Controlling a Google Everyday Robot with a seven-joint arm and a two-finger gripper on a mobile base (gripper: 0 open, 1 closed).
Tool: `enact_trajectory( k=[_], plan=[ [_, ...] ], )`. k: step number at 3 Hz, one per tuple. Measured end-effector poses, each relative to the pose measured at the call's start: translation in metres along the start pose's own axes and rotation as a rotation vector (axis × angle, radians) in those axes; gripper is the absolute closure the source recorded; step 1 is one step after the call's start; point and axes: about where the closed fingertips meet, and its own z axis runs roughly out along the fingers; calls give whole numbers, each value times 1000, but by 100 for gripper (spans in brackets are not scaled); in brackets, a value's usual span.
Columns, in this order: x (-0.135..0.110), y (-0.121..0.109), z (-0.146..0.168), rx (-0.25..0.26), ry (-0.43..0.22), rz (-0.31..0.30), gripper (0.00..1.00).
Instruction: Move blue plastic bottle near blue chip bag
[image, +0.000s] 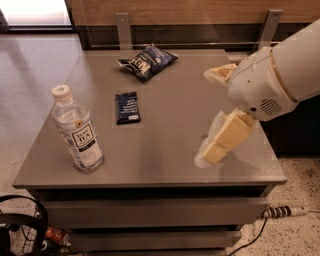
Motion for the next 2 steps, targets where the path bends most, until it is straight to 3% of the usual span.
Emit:
enact_trajectory(
  k=[1, 2],
  plan=[
    [-9, 1, 57, -79, -198, 44, 0],
    [-16, 1, 84, -130, -330, 88, 0]
  ],
)
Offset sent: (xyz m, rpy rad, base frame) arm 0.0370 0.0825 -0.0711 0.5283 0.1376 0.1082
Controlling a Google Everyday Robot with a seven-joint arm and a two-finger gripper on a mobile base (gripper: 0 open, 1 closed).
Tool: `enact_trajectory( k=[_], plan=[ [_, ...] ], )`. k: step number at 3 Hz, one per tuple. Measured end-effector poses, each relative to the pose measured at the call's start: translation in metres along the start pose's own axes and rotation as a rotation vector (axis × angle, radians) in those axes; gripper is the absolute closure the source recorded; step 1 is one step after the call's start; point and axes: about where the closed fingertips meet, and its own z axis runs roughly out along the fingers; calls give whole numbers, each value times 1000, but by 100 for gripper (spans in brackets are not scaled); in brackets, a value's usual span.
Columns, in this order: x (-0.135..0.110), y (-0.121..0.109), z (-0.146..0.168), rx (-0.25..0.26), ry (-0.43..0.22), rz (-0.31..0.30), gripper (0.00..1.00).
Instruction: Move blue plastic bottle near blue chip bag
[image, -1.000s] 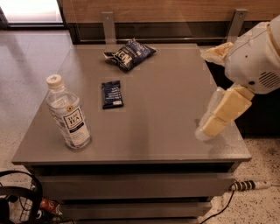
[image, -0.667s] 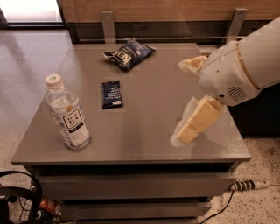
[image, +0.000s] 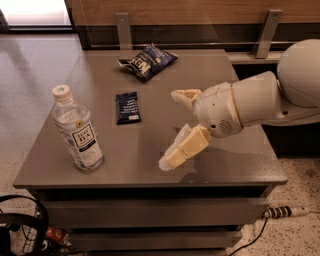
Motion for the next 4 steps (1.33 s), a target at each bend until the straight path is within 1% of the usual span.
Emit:
enact_trajectory(
  k=[1, 2, 3, 4],
  plan=[
    [-20, 11, 19, -40, -141, -18, 0],
    [-20, 11, 19, -40, -141, -18, 0],
    [-14, 17, 48, -62, -184, -28, 0],
    [-6, 27, 79, -78, -286, -23, 0]
  ],
)
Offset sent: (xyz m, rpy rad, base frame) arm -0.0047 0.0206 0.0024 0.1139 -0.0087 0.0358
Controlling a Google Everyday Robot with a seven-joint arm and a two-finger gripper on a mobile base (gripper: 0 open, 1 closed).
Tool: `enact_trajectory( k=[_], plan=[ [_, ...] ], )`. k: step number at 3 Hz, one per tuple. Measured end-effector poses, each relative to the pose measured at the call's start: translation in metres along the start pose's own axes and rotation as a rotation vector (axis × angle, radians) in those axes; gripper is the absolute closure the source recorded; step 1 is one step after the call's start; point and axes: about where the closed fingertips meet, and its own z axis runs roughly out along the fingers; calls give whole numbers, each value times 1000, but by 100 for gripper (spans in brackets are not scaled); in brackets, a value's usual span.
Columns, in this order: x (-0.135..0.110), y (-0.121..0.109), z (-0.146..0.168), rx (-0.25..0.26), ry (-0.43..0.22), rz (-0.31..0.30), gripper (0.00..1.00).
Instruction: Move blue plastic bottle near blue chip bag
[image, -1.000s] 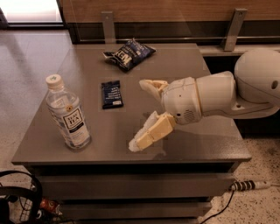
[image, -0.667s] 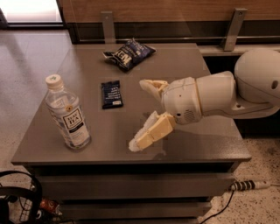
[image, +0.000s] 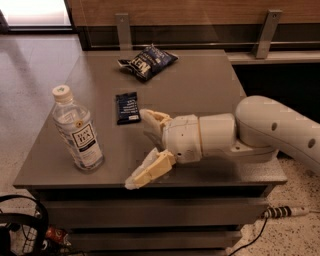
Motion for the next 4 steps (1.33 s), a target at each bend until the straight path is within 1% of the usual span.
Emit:
enact_trajectory(
  k=[1, 2, 3, 4],
  plan=[
    [-1, 14, 22, -18, -97, -20, 0],
    [-13, 28, 38, -28, -144, -52, 0],
    [-21, 34, 47, -25, -141, -72, 0],
    [-26, 33, 68, -31, -114, -78, 0]
  ],
)
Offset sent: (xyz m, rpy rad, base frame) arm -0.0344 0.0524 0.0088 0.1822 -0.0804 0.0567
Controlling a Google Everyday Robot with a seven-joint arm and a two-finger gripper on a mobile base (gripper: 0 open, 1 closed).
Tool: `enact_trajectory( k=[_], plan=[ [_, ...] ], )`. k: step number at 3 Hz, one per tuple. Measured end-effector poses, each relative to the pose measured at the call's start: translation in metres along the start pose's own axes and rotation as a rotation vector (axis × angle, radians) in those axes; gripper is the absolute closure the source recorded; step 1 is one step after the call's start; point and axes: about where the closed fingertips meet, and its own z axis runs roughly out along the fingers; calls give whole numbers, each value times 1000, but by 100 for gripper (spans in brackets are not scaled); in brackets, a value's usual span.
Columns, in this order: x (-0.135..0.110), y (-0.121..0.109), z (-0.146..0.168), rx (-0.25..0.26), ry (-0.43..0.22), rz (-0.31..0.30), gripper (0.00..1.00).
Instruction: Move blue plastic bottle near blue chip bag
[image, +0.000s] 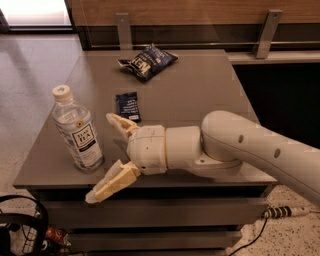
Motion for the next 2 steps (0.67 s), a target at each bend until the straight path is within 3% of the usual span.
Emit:
enact_trajectory(
  k=[2],
  plan=[
    [2, -9, 31, -47, 31, 26, 0]
  ],
)
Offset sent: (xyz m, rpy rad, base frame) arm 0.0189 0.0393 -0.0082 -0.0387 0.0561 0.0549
